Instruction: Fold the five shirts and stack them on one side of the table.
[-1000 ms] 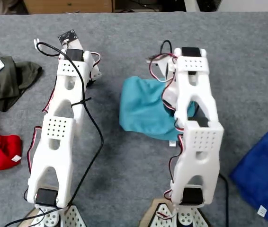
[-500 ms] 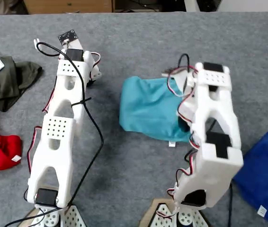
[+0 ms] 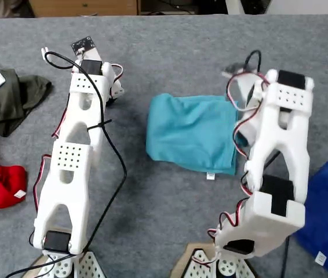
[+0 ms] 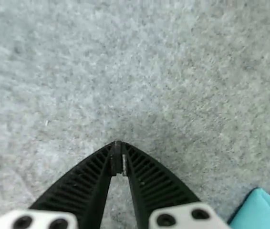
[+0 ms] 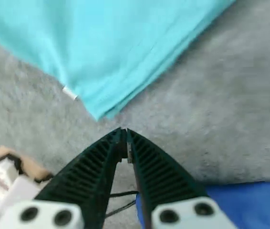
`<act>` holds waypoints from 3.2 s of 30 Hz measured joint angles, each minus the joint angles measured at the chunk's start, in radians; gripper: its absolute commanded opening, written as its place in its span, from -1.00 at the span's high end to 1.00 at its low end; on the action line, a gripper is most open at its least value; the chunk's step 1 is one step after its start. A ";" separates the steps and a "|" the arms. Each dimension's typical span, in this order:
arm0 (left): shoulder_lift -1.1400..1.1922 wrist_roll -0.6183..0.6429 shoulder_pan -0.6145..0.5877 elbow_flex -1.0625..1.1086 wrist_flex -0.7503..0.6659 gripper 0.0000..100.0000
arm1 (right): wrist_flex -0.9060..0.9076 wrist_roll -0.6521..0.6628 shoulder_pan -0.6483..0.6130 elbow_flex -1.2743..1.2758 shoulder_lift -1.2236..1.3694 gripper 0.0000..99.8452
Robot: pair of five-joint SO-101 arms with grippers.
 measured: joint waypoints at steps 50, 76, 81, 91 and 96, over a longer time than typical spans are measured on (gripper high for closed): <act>0.120 -0.176 0.287 -0.269 -0.044 0.96 | -0.199 -0.146 -0.114 0.094 0.006 0.99; 0.066 -0.203 0.287 -0.269 0.118 0.96 | 0.083 -0.150 -0.190 -1.508 1.214 0.99; 0.097 -0.203 0.285 -0.269 0.110 0.96 | 0.117 -0.150 -0.190 -1.528 1.214 0.99; 0.097 -0.198 0.230 -0.270 0.112 0.85 | 0.118 -0.160 -0.189 -1.344 0.962 0.99; 0.061 -0.198 0.221 -0.270 0.147 0.85 | 0.118 -0.173 -0.190 -1.040 0.707 0.99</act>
